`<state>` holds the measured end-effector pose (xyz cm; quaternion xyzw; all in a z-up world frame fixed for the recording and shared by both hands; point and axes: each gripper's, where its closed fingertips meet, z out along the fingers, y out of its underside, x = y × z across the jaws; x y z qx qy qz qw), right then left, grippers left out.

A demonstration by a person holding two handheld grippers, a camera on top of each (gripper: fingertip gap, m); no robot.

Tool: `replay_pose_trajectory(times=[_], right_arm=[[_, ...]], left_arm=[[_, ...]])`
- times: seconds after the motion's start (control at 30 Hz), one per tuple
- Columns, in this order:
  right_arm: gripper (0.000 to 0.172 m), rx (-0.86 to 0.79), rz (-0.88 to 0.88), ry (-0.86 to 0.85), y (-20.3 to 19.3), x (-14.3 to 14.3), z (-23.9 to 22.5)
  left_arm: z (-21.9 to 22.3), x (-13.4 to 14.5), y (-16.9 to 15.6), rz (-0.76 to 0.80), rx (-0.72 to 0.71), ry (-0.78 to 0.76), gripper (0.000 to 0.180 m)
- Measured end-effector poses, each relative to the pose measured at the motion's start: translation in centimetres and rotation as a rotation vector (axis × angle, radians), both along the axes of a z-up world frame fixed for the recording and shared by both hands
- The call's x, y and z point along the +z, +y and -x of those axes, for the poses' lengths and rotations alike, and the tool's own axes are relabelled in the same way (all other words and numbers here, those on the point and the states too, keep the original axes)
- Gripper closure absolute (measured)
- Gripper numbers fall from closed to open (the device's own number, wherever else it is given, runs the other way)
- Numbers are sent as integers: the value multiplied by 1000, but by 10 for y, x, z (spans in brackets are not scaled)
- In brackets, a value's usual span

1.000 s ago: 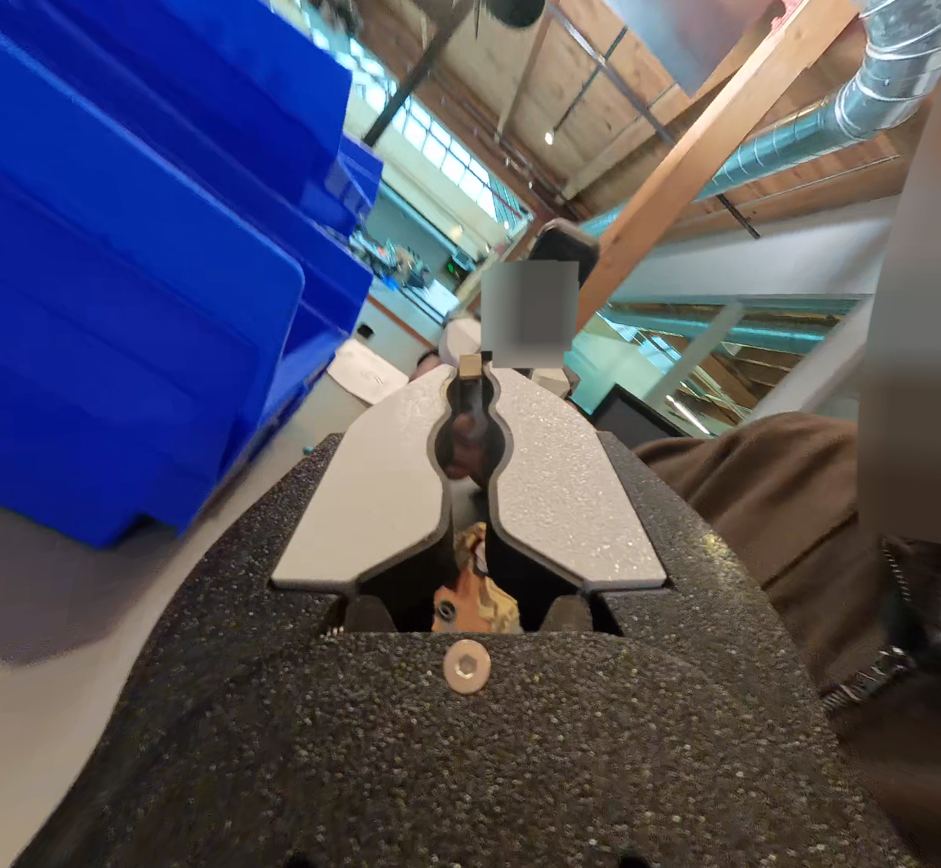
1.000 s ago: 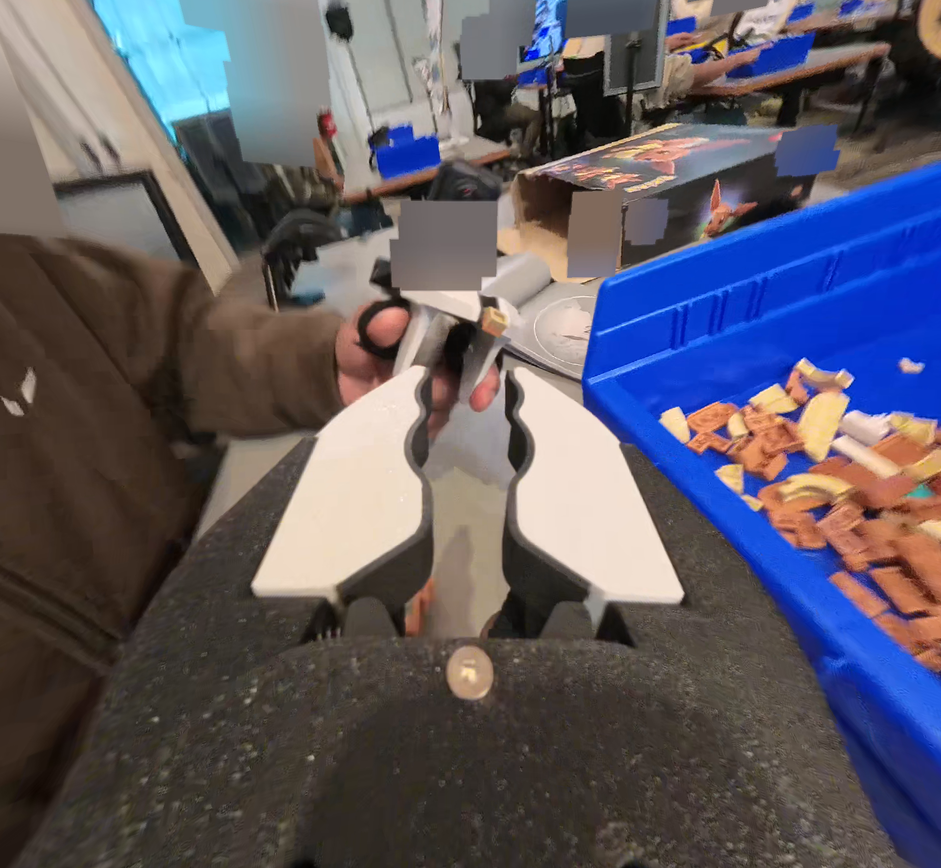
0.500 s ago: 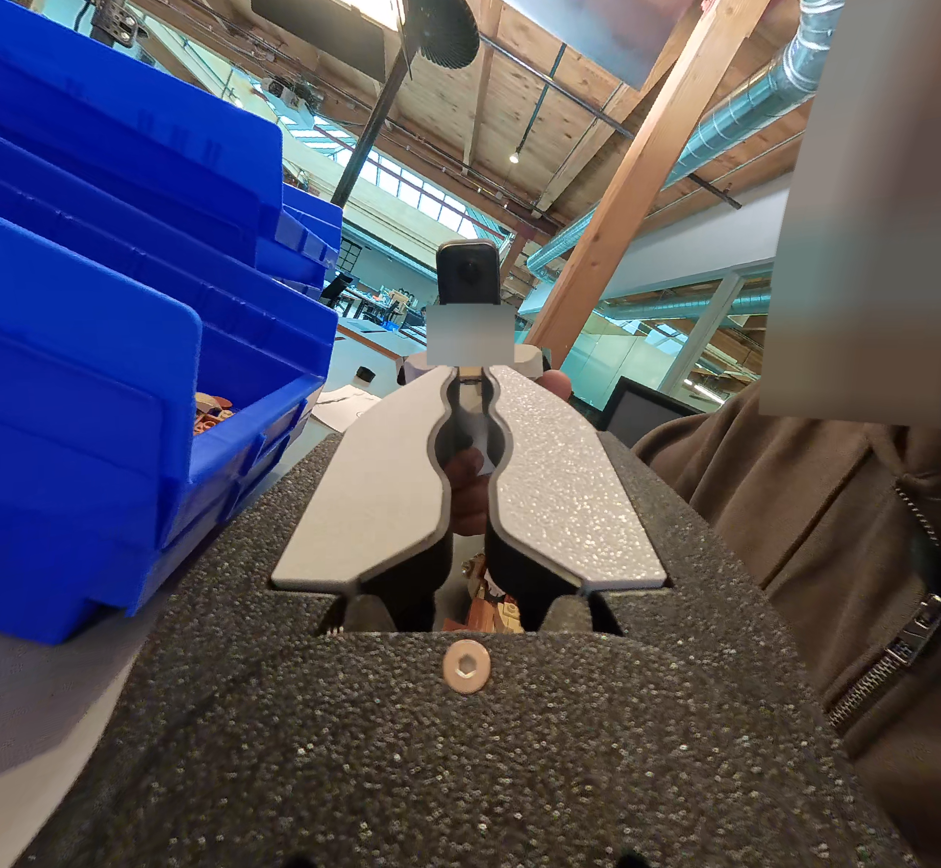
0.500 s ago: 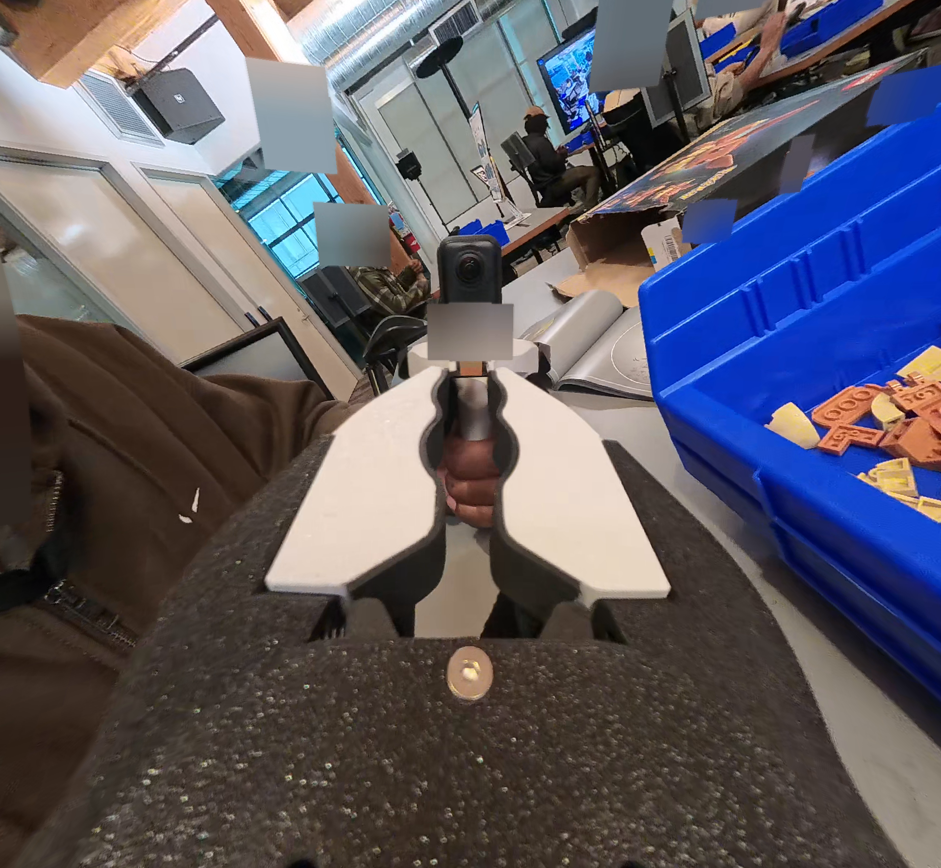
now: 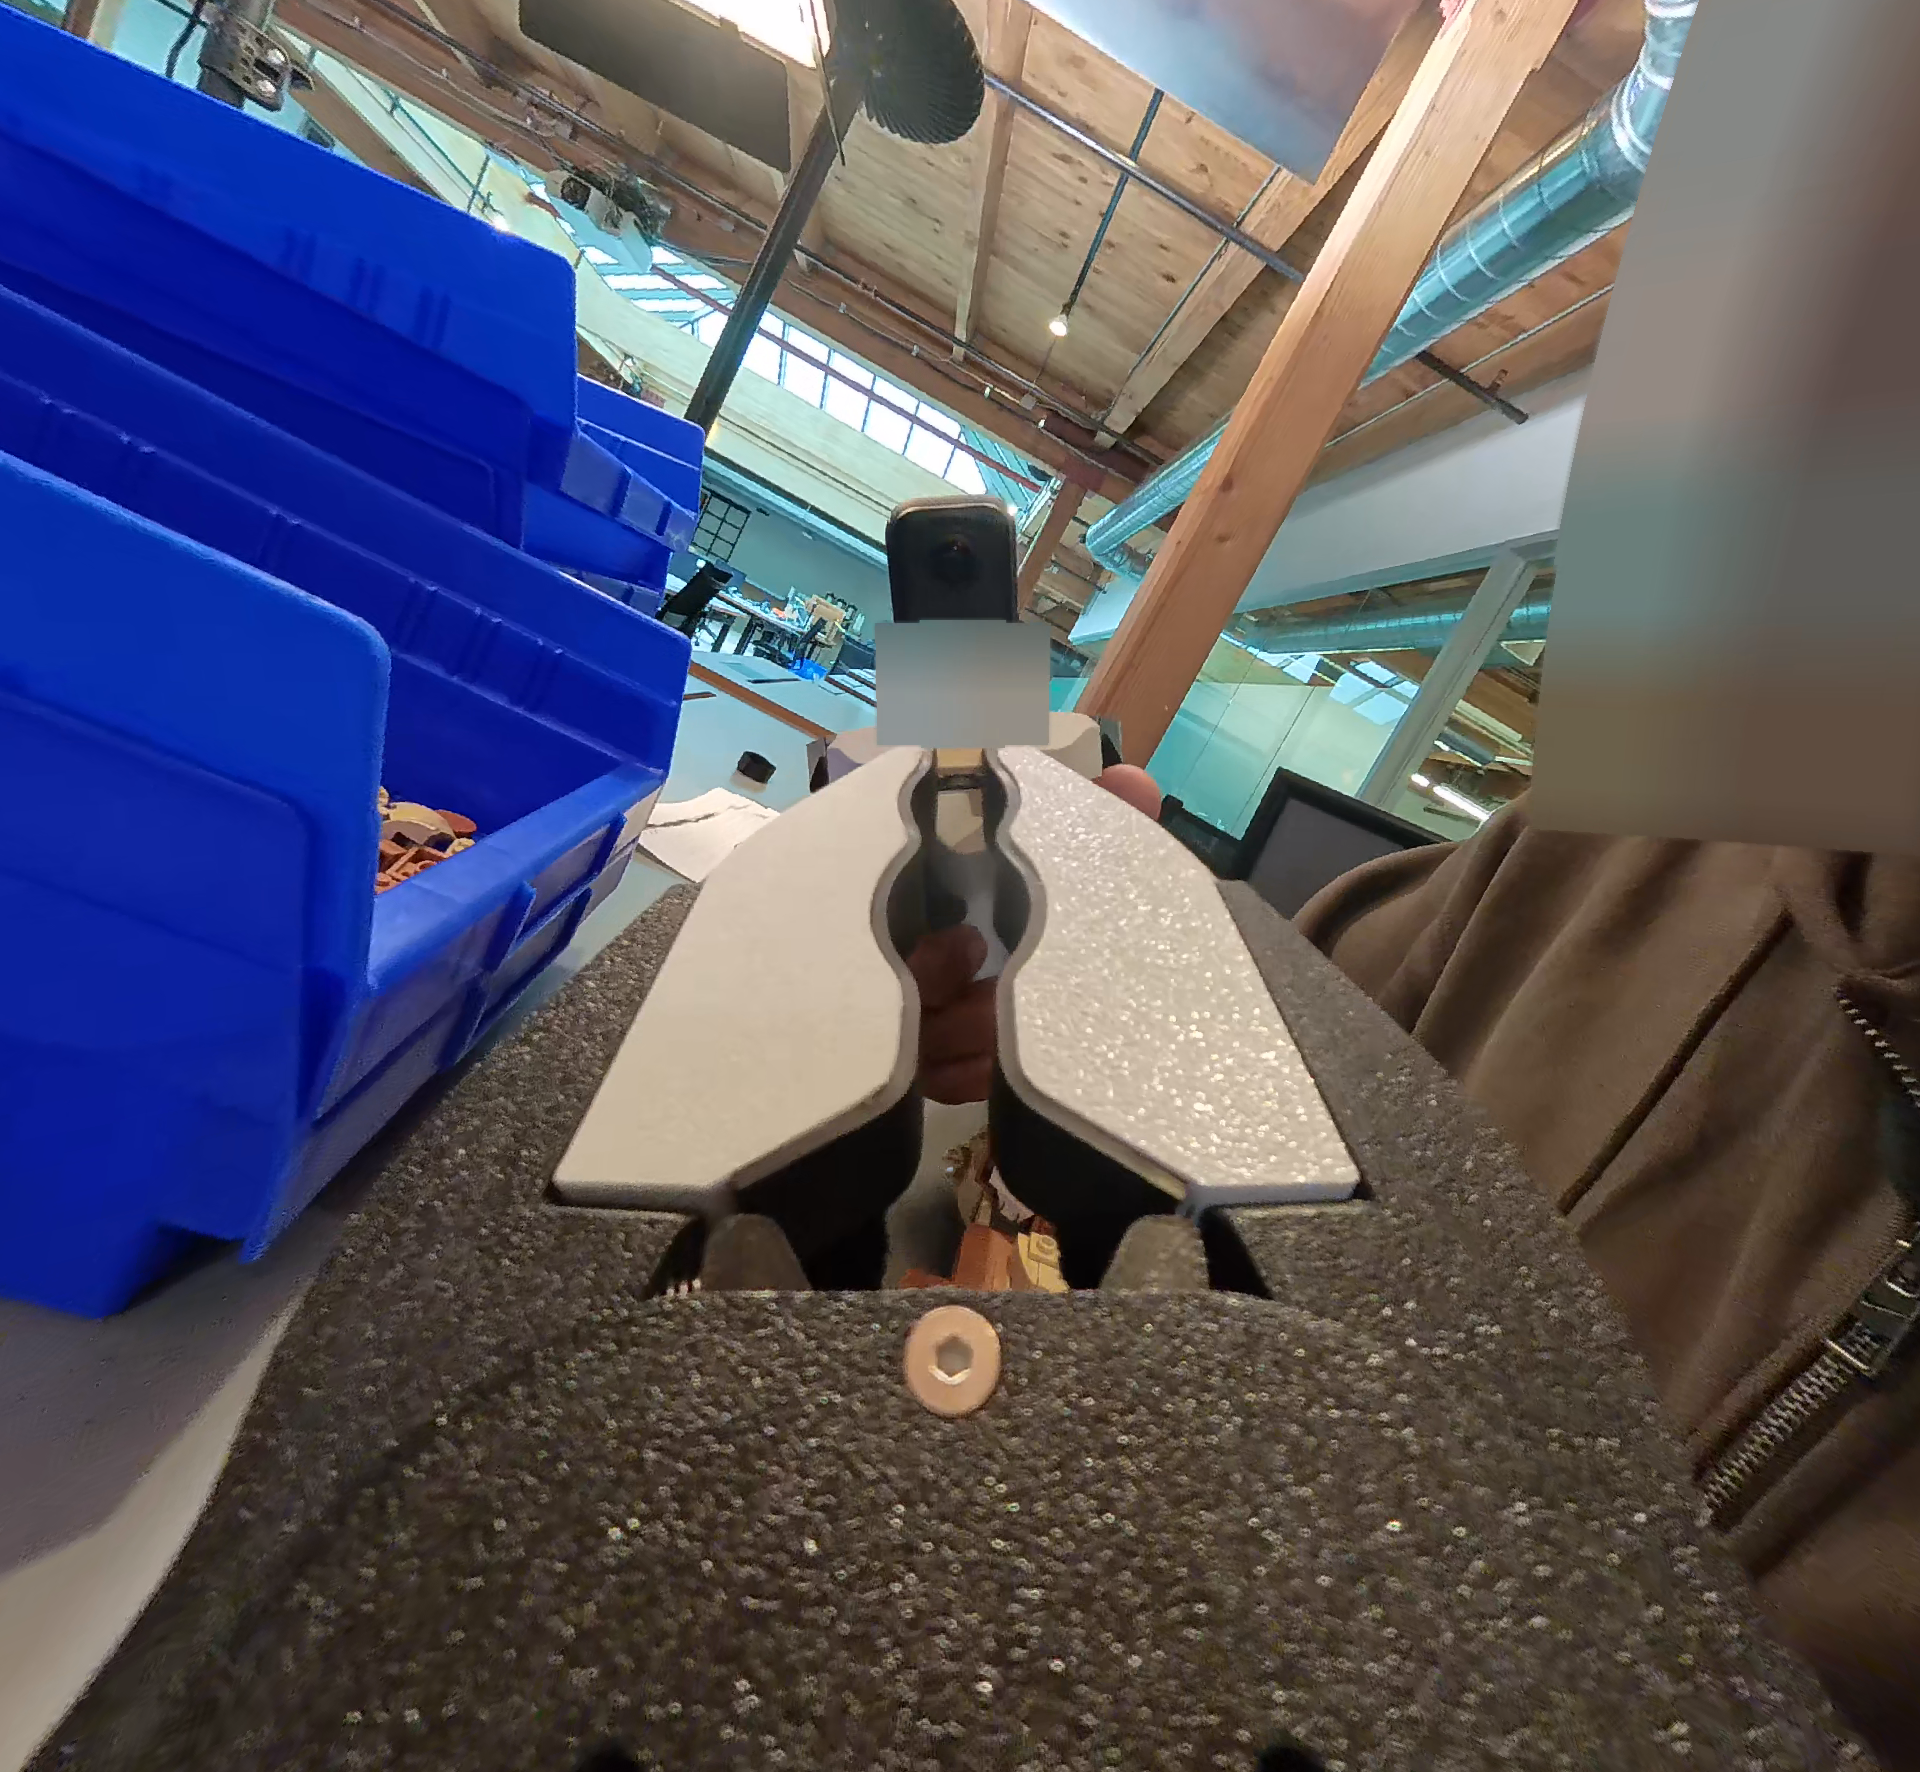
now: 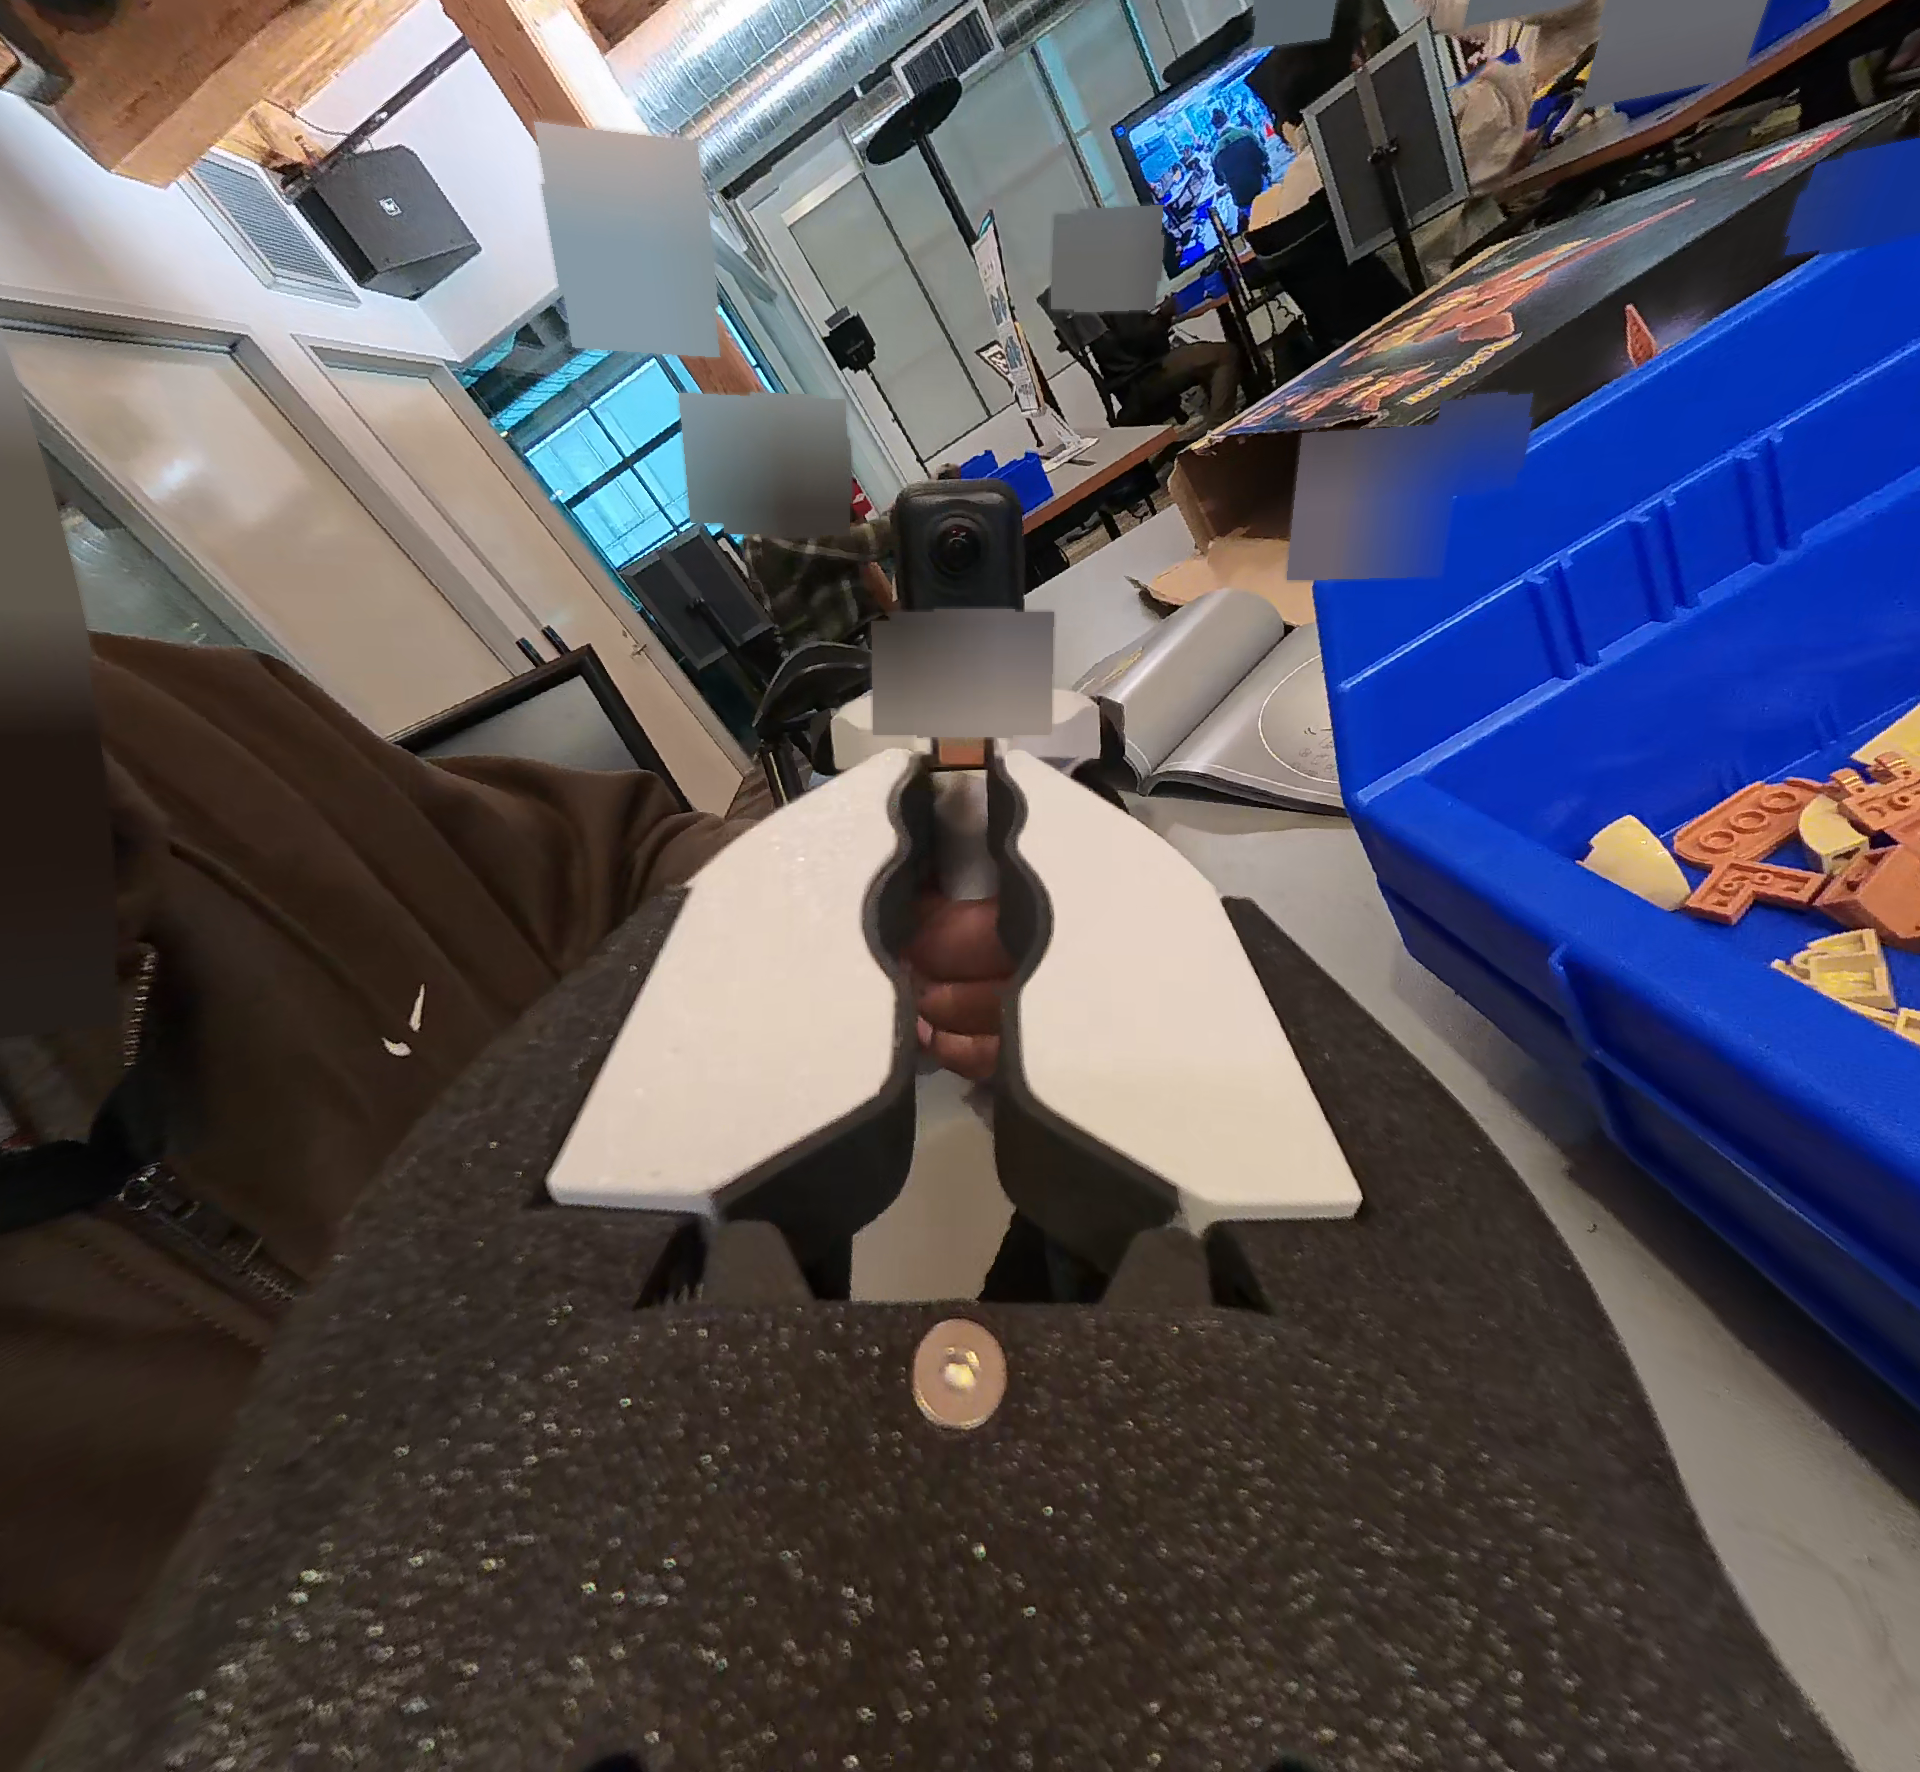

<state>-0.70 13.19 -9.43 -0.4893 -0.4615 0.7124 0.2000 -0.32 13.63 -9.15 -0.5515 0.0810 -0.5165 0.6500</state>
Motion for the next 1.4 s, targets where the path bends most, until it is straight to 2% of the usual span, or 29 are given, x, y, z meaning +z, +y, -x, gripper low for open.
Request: replay_pose_trajectory(times=[0.47, 0.7, 0.83, 1.0, 1.03, 1.1, 1.2, 1.23, 1.4], right_arm=[[164, -1, -20, -1, -2, -3, -1], [164, -42, -244, 39, -1, -7, -5], [165, -68, -395, 44, 2, -12, -7], [166, -92, -492, 50, 4, -15, -7], [172, -99, -482, 41, 4, -16, -6], [172, -104, -402, 23, 6, -15, -5], [171, -80, -269, 25, 7, -8, -5], [164, -78, -244, 20, 8, -8, -5], [156, -41, -159, -1, 4, -8, -5]], left_arm=[[-5, -3, 0, 4, 4, 34, 172], [-9, -6, 0, 78, -57, 12, 173], [-11, -10, 2, 154, -119, -63, 173], [-10, -12, 3, 218, -191, -182, 172], [-9, -9, 2, 209, -197, -208, 172], [0, -5, 4, 187, -158, -232, 172], [3, -11, 6, 159, -76, -99, 172], [2, -11, 5, 141, -59, -63, 173], [-4, -8, 3, 83, -26, 9, 172]])
